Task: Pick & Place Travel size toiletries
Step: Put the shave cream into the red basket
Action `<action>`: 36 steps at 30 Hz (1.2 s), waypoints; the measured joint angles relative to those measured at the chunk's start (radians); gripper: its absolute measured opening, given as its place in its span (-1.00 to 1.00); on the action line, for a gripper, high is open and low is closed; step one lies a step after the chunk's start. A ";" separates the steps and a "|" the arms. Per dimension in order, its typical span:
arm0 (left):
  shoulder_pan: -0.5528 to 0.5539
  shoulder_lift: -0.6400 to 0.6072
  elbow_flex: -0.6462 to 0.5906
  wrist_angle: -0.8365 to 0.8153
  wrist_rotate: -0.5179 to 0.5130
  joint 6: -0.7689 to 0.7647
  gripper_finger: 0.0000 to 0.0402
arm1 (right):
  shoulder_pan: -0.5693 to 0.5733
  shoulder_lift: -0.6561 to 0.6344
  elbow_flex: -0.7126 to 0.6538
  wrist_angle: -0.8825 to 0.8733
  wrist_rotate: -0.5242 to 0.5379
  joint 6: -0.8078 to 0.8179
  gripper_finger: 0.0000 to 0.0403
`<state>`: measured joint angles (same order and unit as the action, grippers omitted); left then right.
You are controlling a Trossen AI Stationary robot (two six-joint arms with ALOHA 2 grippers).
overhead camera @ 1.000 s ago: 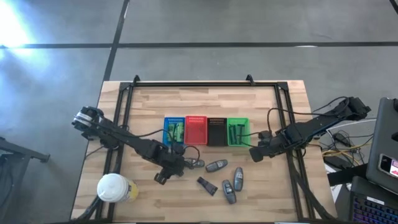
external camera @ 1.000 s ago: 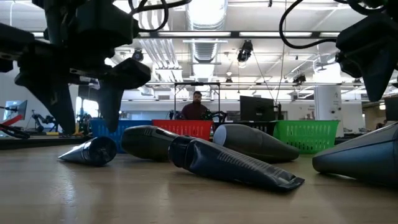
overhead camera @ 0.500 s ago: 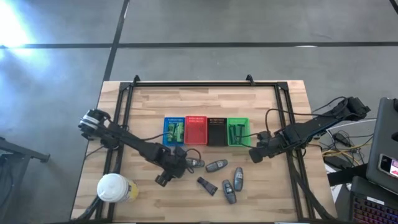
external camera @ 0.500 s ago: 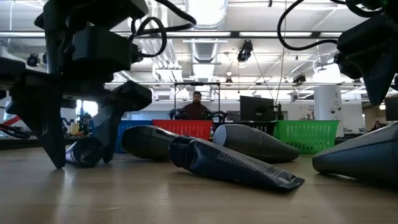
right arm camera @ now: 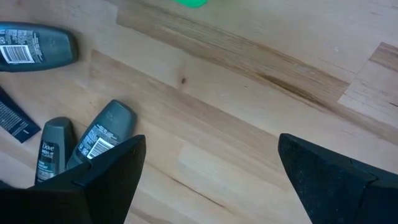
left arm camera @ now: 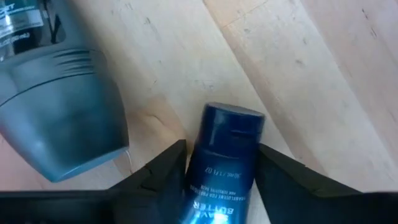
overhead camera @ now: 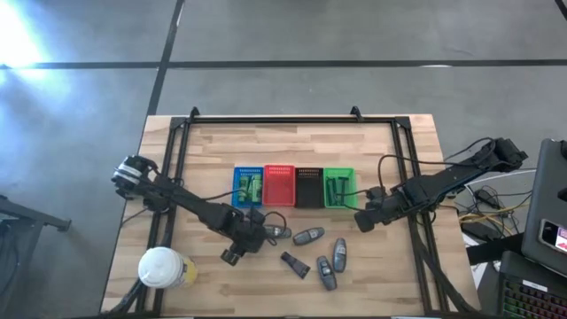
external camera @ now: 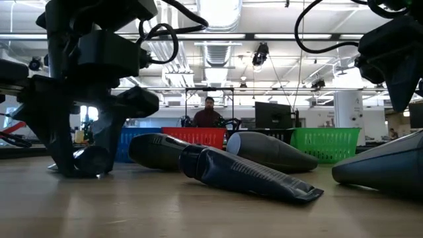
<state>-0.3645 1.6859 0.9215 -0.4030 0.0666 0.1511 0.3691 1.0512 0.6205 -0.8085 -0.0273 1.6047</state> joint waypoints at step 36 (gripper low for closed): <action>0.409 -0.066 0.118 0.261 -0.247 -1.312 -0.42 | -0.001 -0.001 0.000 -0.003 0.056 -0.069 0.81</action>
<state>0.0442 1.6197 1.0397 -0.1423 -0.1806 -1.1610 0.3683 1.0500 0.6205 -0.8112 0.0283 1.5353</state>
